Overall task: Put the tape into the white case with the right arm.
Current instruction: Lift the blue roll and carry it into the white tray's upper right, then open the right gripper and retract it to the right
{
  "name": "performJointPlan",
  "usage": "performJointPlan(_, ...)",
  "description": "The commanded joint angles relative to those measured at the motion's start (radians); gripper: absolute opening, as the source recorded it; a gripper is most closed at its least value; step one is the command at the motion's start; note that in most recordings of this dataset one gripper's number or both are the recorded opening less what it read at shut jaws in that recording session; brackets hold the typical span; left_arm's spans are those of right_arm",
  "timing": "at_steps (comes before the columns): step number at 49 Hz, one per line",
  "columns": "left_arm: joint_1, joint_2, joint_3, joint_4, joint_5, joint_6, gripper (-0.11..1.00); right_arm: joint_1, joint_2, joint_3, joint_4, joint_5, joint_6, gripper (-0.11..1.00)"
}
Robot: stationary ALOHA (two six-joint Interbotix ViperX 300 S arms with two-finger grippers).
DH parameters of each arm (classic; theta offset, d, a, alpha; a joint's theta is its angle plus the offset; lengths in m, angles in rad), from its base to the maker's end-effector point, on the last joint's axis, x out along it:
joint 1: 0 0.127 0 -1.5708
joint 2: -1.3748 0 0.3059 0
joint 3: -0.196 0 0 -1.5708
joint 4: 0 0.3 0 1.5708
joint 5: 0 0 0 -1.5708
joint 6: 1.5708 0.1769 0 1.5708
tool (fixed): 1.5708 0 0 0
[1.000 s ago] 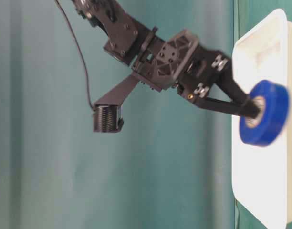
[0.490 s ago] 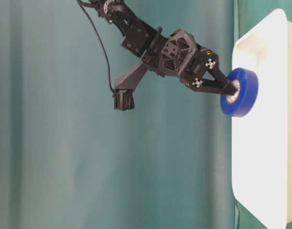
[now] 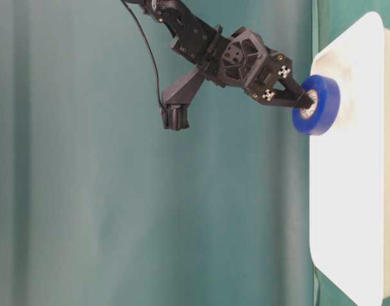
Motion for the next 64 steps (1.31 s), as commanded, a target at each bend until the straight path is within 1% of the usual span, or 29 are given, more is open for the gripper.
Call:
performJointPlan(1, -0.003, 0.006, -0.011, -0.003, -0.005, 0.0, 0.0, -0.003, -0.018, -0.008, -0.005, -0.008, 0.002, 0.02)
performJointPlan(20, -0.003, 0.006, -0.012, -0.003, -0.006, 0.0, 0.0, -0.021, 0.0, -0.003, -0.008, 0.006, -0.005, 0.02)
performJointPlan(28, -0.005, 0.006, -0.011, -0.003, -0.005, 0.0, 0.0, -0.023, 0.02, -0.003, -0.052, 0.006, 0.0, 0.02)
performJointPlan(30, -0.003, 0.006, -0.011, -0.003, -0.005, 0.0, 0.0, -0.025, 0.025, -0.003, -0.063, 0.006, 0.002, 0.06)
performJointPlan(32, -0.003, 0.006, -0.011, -0.003, -0.005, 0.0, 0.0, -0.026, 0.031, -0.003, -0.072, 0.005, 0.003, 0.14)
performJointPlan(36, -0.003, 0.006, -0.011, -0.003, -0.005, -0.002, 0.0, -0.032, 0.035, -0.003, -0.08, 0.005, 0.003, 0.35)
performJointPlan(40, -0.003, 0.006, -0.011, -0.003, -0.005, -0.002, 0.0, -0.037, 0.032, -0.003, -0.08, 0.002, 0.003, 0.61)
performJointPlan(41, -0.003, 0.006, -0.012, -0.003, -0.005, 0.0, 0.0, -0.038, 0.031, -0.003, -0.081, 0.002, 0.003, 0.66)
performJointPlan(42, -0.003, 0.006, -0.011, -0.003, -0.005, -0.002, 0.0, -0.038, 0.029, -0.003, -0.081, 0.002, 0.003, 0.67)
performJointPlan(45, -0.003, 0.006, -0.011, -0.002, -0.005, -0.002, 0.0, -0.038, 0.018, -0.003, -0.081, 0.005, 0.003, 0.62)
performJointPlan(52, -0.005, 0.006, -0.011, -0.003, -0.005, -0.002, 0.0, -0.038, -0.038, 0.035, -0.081, 0.008, 0.002, 0.63)
performJointPlan(64, -0.003, 0.002, -0.011, -0.003, -0.005, 0.0, 0.0, -0.035, -0.221, 0.201, -0.081, -0.025, 0.002, 0.62)
